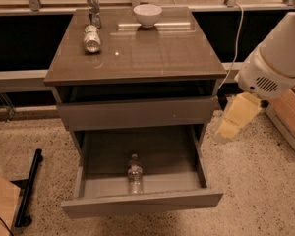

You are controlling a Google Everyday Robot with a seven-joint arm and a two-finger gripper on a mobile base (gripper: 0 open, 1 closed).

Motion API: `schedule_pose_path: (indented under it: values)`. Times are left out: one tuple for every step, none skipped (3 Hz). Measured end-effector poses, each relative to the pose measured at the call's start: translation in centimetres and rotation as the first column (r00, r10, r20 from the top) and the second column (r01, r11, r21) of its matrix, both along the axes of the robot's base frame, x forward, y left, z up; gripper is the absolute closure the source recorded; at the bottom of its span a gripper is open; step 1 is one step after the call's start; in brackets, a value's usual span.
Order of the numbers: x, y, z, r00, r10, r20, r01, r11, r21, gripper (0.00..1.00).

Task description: Pick water bottle from middle drawer and place on counter

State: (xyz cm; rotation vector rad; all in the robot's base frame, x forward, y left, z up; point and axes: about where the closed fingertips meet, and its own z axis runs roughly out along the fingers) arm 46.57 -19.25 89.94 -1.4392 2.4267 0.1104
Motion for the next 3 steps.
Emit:
schedule_pose_path:
  values:
    - [1.7,0.6,-3.0,0.997,-0.078,-0.003,0.078,0.997,0.024,0.0]
    - [1.7,0.6,-3.0,0.997,-0.078,-0.003,0.078,0.997,0.024,0.0]
    - [2.3,1.7,-4.4,0.9917,-0.126,-0.023,0.127,0.992,0.018,0.0]
